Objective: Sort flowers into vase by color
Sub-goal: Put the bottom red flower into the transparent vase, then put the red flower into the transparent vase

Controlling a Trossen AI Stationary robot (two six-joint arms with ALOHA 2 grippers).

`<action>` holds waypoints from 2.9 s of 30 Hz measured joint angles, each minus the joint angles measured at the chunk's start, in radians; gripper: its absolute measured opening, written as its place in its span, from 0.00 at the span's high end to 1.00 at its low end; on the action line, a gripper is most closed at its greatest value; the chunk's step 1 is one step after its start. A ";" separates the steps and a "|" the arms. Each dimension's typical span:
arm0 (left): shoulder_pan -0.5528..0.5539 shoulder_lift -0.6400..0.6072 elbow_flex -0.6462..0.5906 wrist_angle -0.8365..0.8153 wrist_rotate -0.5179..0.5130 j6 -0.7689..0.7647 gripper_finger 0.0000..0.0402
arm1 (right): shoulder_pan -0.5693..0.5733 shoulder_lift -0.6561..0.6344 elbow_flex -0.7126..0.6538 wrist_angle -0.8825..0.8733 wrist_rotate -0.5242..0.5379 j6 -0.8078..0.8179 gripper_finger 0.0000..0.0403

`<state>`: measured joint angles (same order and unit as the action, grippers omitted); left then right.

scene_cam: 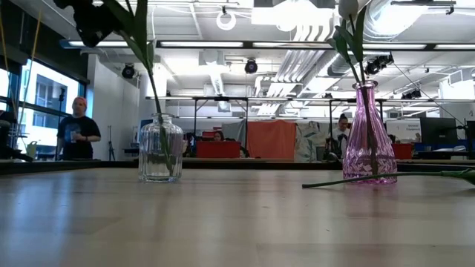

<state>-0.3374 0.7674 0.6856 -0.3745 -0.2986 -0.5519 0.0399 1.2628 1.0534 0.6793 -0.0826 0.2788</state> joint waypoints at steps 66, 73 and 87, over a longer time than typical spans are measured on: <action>-0.438 -0.098 -0.308 0.224 -0.191 -0.677 0.45 | 0.425 -0.055 -0.479 -1.326 0.100 1.113 0.99; -0.438 -0.098 -0.308 0.224 -0.203 -0.676 0.45 | 0.424 -0.055 -0.479 -1.270 0.181 1.183 1.00; -0.434 -0.098 -0.309 0.214 -0.210 -0.655 0.45 | 0.404 -0.051 -0.479 -1.300 0.315 1.156 0.96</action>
<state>-0.7716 0.6693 0.3767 -0.1607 -0.5083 -1.2072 0.4443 1.2116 0.5747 -0.6209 0.2322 1.4344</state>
